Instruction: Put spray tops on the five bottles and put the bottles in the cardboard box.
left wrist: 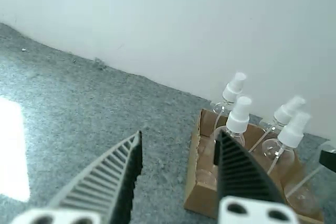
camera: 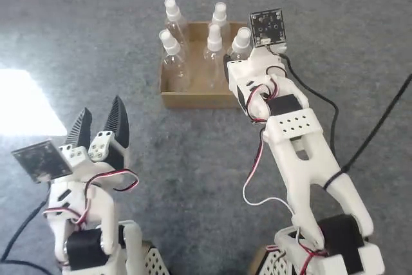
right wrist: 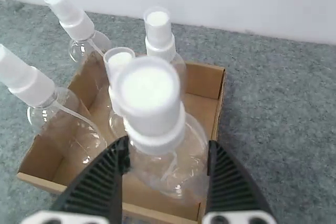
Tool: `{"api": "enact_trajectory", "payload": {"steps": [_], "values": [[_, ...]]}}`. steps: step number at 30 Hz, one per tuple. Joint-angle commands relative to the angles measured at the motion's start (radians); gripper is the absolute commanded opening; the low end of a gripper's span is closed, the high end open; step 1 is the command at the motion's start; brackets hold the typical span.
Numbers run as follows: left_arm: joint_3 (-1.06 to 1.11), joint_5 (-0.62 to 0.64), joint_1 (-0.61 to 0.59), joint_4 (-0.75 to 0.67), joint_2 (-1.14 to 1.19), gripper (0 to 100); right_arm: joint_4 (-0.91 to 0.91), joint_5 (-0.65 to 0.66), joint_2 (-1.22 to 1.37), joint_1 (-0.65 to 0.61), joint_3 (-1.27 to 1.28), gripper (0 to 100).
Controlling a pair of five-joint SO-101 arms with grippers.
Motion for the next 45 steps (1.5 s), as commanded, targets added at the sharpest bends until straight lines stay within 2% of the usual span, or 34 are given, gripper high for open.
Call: {"api": "enact_trajectory", "payload": {"steps": [1, 24, 45], "values": [[-0.053, 0.017, -0.006, -0.002, -0.02, 21, -0.027, 0.011, 0.015, 0.008, -0.071, 0.7], [-0.053, 0.015, -0.003, -0.002, -0.02, 20, -0.183, 0.009, 0.117, 0.015, 0.025, 0.9], [-0.053, 0.015, -0.002, -0.002, -0.02, 20, -0.186, 0.011, 0.182, 0.013, 0.029, 0.9]]}}
